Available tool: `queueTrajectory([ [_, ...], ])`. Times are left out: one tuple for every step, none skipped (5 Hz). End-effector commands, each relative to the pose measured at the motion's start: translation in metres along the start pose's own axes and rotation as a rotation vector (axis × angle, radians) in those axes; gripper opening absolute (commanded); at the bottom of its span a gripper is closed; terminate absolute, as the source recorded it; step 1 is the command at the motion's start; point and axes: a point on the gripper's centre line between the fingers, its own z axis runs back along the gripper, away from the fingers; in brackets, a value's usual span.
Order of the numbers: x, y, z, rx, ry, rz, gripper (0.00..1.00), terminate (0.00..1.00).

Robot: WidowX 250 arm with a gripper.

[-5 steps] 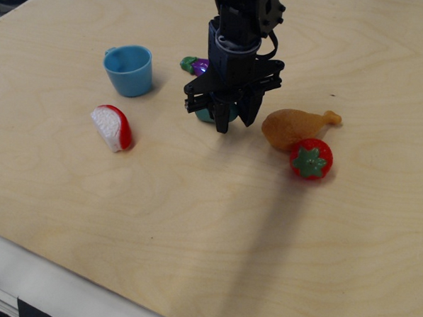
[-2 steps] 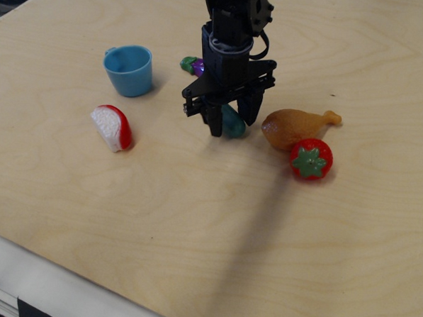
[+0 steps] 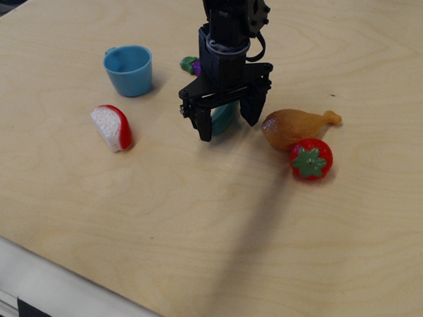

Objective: Take cucumber out of cup

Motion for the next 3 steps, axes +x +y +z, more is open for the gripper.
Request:
queueTrajectory([
  [0.032,0.001,0.061,-0.082,-0.081,0.046,1.0,0.0],
  [0.039,0.006,0.081,-0.103,-0.074,0.019,1.0,0.0],
  [0.039,0.006,0.081,-0.103,-0.074,0.019,1.0,1.0],
])
